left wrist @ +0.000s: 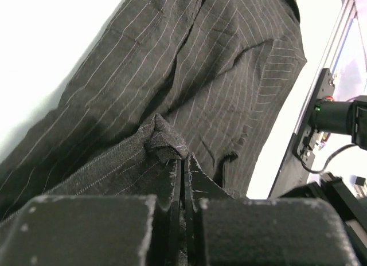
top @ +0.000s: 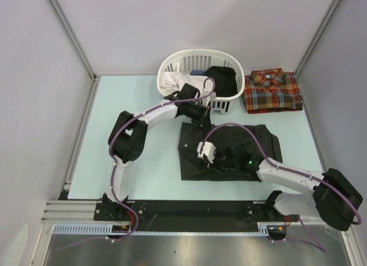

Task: Fold and stack the long sleeve shirts
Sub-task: Fold the shirt

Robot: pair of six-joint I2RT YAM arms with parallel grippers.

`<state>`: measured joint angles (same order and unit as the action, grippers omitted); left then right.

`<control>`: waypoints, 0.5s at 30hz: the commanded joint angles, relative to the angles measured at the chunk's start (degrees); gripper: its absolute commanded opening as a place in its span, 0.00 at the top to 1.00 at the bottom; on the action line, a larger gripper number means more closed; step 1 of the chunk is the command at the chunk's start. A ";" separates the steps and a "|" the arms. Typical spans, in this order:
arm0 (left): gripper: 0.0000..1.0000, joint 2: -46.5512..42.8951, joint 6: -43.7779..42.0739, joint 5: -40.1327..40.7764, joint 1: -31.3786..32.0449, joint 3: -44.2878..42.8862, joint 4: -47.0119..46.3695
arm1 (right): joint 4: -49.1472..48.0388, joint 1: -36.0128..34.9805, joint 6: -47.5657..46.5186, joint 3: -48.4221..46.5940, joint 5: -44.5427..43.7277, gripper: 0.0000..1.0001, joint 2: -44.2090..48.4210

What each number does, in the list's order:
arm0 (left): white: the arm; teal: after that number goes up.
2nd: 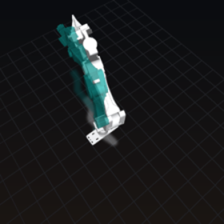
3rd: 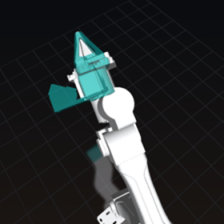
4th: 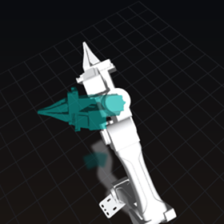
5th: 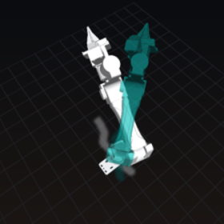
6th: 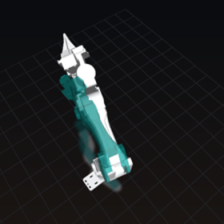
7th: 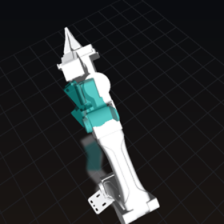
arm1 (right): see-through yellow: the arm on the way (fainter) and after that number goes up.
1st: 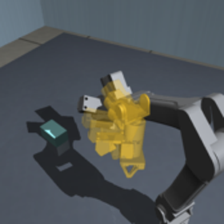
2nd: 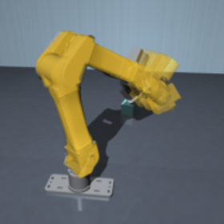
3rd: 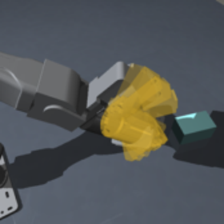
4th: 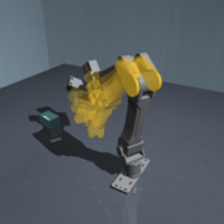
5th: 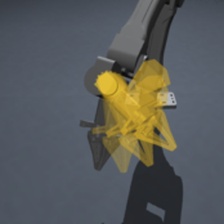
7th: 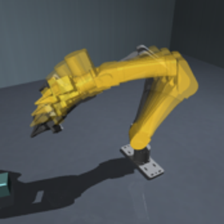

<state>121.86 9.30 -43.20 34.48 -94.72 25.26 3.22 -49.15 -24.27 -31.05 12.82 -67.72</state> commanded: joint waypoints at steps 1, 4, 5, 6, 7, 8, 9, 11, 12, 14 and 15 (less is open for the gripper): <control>1.00 2.50 2.04 1.71 1.55 -4.68 -1.26 | 4.06 1.50 -3.58 -0.15 1.86 1.00 2.07; 1.00 3.64 1.86 2.24 2.34 -4.95 -1.17 | 8.19 2.30 -4.47 -0.68 3.44 1.00 1.98; 1.00 3.91 1.69 2.42 2.69 -4.95 -1.09 | 8.90 2.65 -4.90 -0.51 3.44 1.00 2.16; 1.00 4.26 1.60 2.59 2.96 -4.86 -1.09 | 9.78 2.83 -5.17 -0.24 3.35 1.00 2.33; 1.00 4.52 1.60 2.59 3.14 -4.95 -1.09 | 10.13 2.91 -5.52 -0.07 3.70 1.00 2.94; 1.00 4.78 1.60 2.59 3.66 -5.12 -1.09 | 10.48 2.91 -6.13 0.11 3.79 1.00 3.12; 1.00 5.22 1.60 2.86 3.93 -5.21 -1.09 | 10.66 2.91 -6.31 0.28 3.53 1.00 3.21; 1.00 5.66 1.60 3.21 4.54 -5.21 -1.17 | 11.36 3.26 -6.93 0.29 3.18 1.00 2.51; 1.00 6.27 1.60 3.56 4.72 -5.21 -1.35 | 11.71 3.61 -7.02 0.03 3.09 1.00 2.07; 1.00 6.98 1.69 3.83 4.72 -5.48 -1.44 | 12.85 5.28 -7.37 -0.24 4.49 1.00 1.10; 1.00 7.51 1.77 3.83 4.81 -5.74 -1.44 | 13.03 5.55 -7.46 -0.33 4.67 1.00 0.84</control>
<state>126.96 10.07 -39.99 37.93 -98.39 23.51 13.17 -45.63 -30.13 -30.85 15.86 -66.32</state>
